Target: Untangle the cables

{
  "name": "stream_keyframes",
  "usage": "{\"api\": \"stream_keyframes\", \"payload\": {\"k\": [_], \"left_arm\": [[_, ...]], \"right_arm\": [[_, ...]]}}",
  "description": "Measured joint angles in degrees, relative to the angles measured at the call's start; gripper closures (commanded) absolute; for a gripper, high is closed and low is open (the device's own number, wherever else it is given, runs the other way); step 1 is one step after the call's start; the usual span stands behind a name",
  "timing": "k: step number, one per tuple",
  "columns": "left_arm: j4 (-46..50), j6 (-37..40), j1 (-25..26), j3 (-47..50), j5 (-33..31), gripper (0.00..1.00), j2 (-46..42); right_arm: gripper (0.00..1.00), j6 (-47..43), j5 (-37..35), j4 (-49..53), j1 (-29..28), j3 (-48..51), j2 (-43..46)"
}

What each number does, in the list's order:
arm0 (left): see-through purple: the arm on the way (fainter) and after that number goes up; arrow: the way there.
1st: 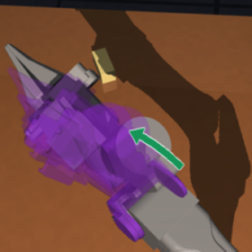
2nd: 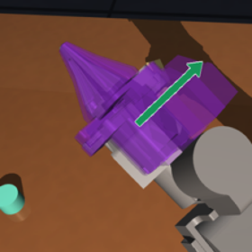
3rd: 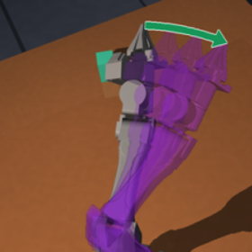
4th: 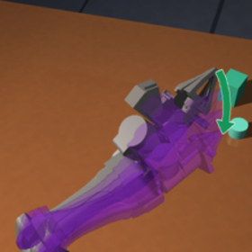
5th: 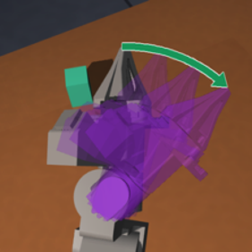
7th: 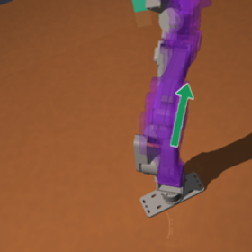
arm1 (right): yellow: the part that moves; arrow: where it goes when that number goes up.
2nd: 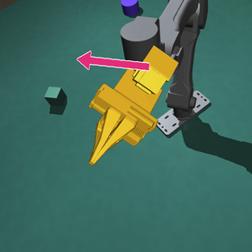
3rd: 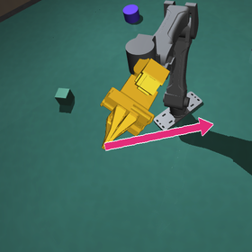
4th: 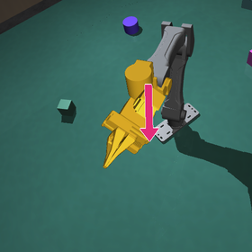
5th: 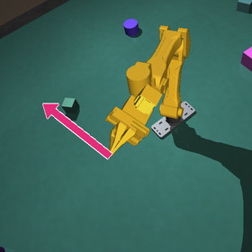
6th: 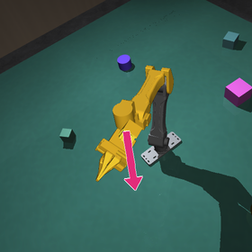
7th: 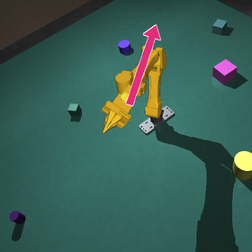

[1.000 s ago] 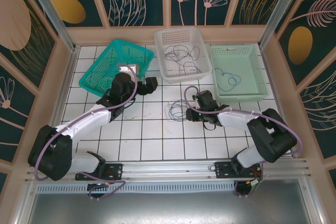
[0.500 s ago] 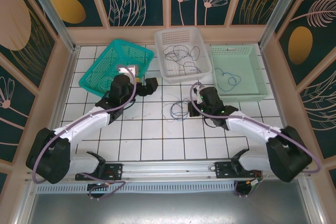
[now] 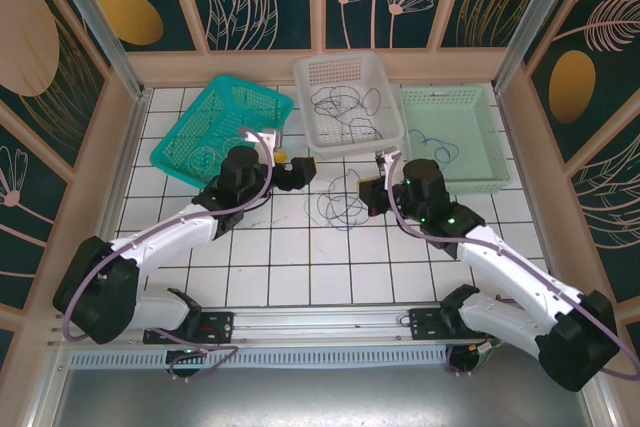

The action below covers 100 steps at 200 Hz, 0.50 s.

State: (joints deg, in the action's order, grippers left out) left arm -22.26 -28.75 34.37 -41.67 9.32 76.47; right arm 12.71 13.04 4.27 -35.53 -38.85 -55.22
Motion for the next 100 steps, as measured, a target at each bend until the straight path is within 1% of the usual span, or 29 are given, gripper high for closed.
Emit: {"api": "stream_keyframes", "payload": {"k": [24, 56, 81, 100], "left_arm": [[-1.11, 1.09, 1.22, -0.31, 2.14, 0.11, 0.98], [-2.05, 3.13, 3.91, -2.78, 6.05, 0.15, 4.42], [-2.62, 4.04, 5.22, -4.52, 8.17, 0.15, 6.97], [-3.19, 4.11, 5.33, -4.72, 8.15, 0.13, 7.54]], "right_arm": [[1.0, -1.38, 0.52, 0.44, 0.0, -1.97, 1.97], [1.0, -2.91, 1.81, 1.22, 0.0, -3.87, 2.36], [1.0, -3.69, 2.32, 2.36, 0.0, -4.63, 2.45], [1.0, -4.22, 2.12, 3.58, 0.02, -5.51, 3.32]]}}
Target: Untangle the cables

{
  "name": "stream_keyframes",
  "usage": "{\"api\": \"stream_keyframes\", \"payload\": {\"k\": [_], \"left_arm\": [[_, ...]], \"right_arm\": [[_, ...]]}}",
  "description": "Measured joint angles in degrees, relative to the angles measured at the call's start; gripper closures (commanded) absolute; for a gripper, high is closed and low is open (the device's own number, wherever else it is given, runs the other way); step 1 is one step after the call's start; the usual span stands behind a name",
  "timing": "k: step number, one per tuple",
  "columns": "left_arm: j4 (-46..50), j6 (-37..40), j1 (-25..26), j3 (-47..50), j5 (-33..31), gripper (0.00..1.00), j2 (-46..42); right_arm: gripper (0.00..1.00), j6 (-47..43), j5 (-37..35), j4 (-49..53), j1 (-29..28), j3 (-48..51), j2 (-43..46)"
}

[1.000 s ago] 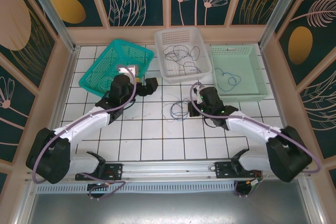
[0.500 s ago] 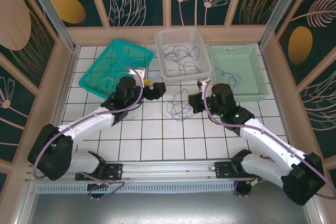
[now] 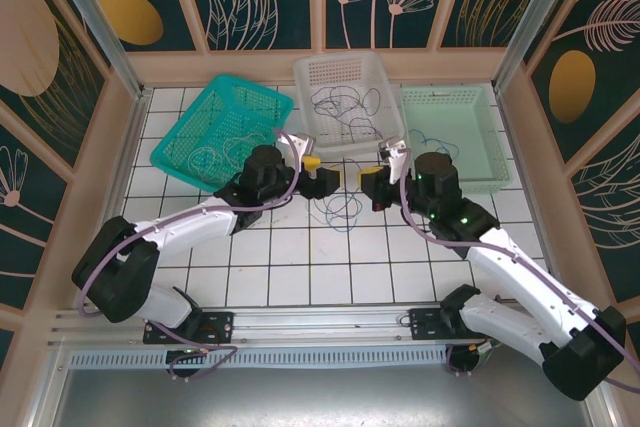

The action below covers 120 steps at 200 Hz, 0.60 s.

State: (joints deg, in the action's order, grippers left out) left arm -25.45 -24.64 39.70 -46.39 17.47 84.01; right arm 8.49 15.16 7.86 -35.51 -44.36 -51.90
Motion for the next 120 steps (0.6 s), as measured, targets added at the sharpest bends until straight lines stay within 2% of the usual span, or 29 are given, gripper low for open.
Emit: {"api": "stream_keyframes", "payload": {"k": [43, 73, 120], "left_arm": [[-2.54, -0.35, 0.0, 2.47, -5.6, 0.07, -2.56], [-3.93, -1.09, 0.0, 4.57, -8.85, 0.06, -4.7], [-4.76, -2.1, 0.0, 5.84, -10.67, 0.06, -4.76]], "right_arm": [[1.0, -2.69, -0.28, 2.29, 0.09, -7.37, 3.15], [1.0, -4.46, -0.24, 2.71, 0.15, -12.92, 3.56], [1.0, -5.75, -0.24, 2.71, 0.15, -14.47, 3.65]]}}
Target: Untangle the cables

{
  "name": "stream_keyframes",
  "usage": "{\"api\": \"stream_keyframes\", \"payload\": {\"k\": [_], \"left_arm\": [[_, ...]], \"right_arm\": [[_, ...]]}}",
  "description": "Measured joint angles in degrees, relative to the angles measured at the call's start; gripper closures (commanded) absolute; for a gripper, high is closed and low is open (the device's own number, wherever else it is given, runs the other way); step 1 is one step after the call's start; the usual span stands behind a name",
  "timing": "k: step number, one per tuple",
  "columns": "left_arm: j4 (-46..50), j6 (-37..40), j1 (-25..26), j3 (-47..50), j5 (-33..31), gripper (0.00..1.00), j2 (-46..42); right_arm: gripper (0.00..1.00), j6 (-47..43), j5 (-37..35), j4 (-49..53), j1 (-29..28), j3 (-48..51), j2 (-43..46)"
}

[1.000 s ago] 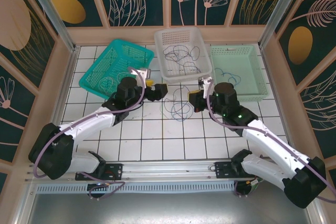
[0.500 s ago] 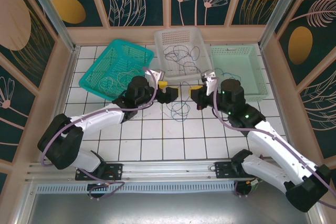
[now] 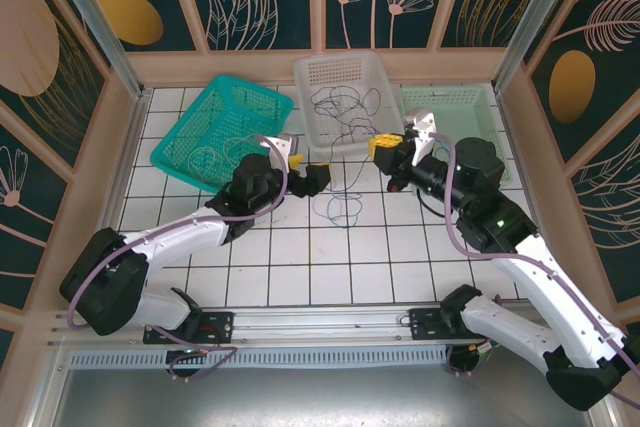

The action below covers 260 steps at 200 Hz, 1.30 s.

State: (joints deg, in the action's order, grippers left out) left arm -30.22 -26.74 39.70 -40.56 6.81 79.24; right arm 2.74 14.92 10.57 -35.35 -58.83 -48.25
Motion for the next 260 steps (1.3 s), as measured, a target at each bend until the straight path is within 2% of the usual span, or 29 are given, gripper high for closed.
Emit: {"api": "stream_keyframes", "payload": {"k": [27, 52, 80, 116, 149, 162, 179, 231, 260], "left_arm": [[-3.72, -1.81, 0.0, 4.59, -2.64, 0.01, -2.62], [-7.65, -3.21, 0.0, 10.03, -5.9, 0.02, -7.21], [-9.05, -3.58, 0.0, 11.19, -7.76, 0.03, -9.57], [-9.86, -5.25, 0.0, 10.93, -5.86, 0.11, -5.86], [-13.0, -8.35, 0.0, 11.91, -3.5, 0.13, -1.22], [-14.34, -9.46, 0.0, 12.72, -2.84, 0.1, -0.85], [-16.37, -10.36, 0.0, 13.81, -2.89, 0.02, -1.25], [-17.57, -10.86, 0.0, 16.68, -8.98, 0.01, -10.25], [-17.73, -11.06, 0.0, 17.49, -10.36, 0.02, -10.78]], "right_arm": [[1.0, 0.24, -3.21, -4.44, 0.0, 0.7, 1.09], [1.0, 1.53, -4.83, -10.99, 0.02, 2.73, 3.04], [1.0, 3.8, -5.31, -17.38, 0.11, 4.24, 2.67], [1.0, 8.41, -7.04, -25.97, 0.11, 9.09, 1.79], [1.0, 12.35, -8.33, -34.03, 0.11, 14.36, 1.73], [1.0, 13.07, -8.96, -36.22, 0.11, 15.63, 1.68], [1.0, 13.46, -10.08, -40.04, 0.11, 17.29, 1.75], [1.0, 16.11, -11.93, -47.58, 0.11, 20.94, 1.27], [1.0, 17.03, -12.81, -48.19, 0.11, 21.29, 1.09]]}}
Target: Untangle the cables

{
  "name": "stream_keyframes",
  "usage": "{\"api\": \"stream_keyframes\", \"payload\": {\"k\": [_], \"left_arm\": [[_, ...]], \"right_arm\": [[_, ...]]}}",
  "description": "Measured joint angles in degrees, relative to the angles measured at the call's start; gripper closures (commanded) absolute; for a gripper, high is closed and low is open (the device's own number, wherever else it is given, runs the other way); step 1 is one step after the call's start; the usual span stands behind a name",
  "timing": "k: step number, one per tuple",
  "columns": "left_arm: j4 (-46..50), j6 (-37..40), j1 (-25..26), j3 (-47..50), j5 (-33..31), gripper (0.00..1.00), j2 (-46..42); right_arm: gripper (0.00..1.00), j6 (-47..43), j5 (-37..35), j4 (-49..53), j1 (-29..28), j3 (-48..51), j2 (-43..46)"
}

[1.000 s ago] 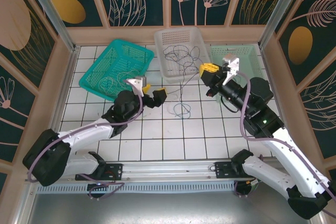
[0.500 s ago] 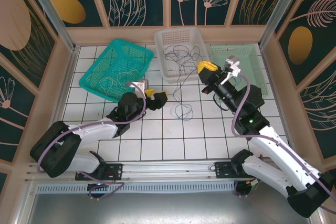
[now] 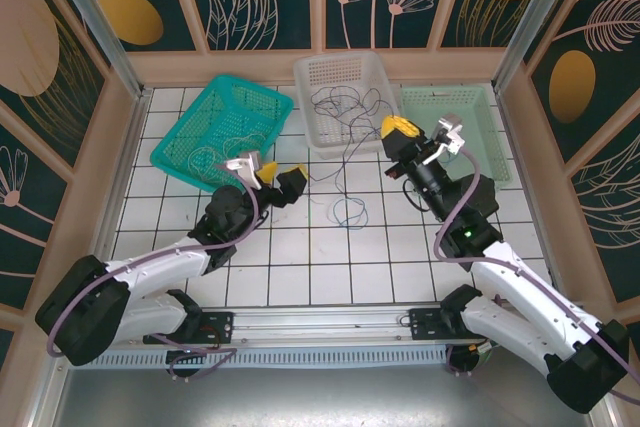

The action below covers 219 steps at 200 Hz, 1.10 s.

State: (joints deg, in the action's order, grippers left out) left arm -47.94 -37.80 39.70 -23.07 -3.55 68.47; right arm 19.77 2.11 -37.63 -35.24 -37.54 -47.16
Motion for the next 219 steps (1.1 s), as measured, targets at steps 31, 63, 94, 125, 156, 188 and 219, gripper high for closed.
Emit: {"api": "stream_keyframes", "payload": {"k": [31, 63, 94, 125, 156, 188, 219], "left_arm": [[-1.42, -1.25, 0.0, 5.44, -0.28, 0.01, -0.09], [-1.99, -1.7, 0.0, 10.62, -1.55, 0.01, -5.07], [-2.4, -0.35, 0.0, 10.6, -0.31, 0.02, -9.38], [-2.08, 0.94, 0.0, 7.08, 4.72, 0.08, -3.15], [-2.54, 1.62, 0.0, 2.19, 10.54, 0.09, 7.54], [-2.62, 3.48, 0.0, -6.8, 15.34, 0.11, 17.73], [-4.31, 4.55, 0.0, -15.39, 19.06, 0.16, 26.23]], "right_arm": [[1.0, 0.31, -2.23, 3.93, 0.0, -3.28, -1.66], [1.0, 0.28, -3.76, 9.42, 0.0, -8.61, -4.79], [1.0, 0.57, -4.9, 11.91, 0.37, -9.77, -6.58], [1.0, 2.32, -4.39, 12.15, 0.66, -9.77, -7.67], [1.0, 3.78, -4.0, 12.15, 0.66, -9.77, -7.76], [1.0, 5.07, -2.84, 12.15, 0.7, -9.77, -7.72], [1.0, 6.14, -1.81, 12.13, 0.7, -9.77, -7.13]]}}
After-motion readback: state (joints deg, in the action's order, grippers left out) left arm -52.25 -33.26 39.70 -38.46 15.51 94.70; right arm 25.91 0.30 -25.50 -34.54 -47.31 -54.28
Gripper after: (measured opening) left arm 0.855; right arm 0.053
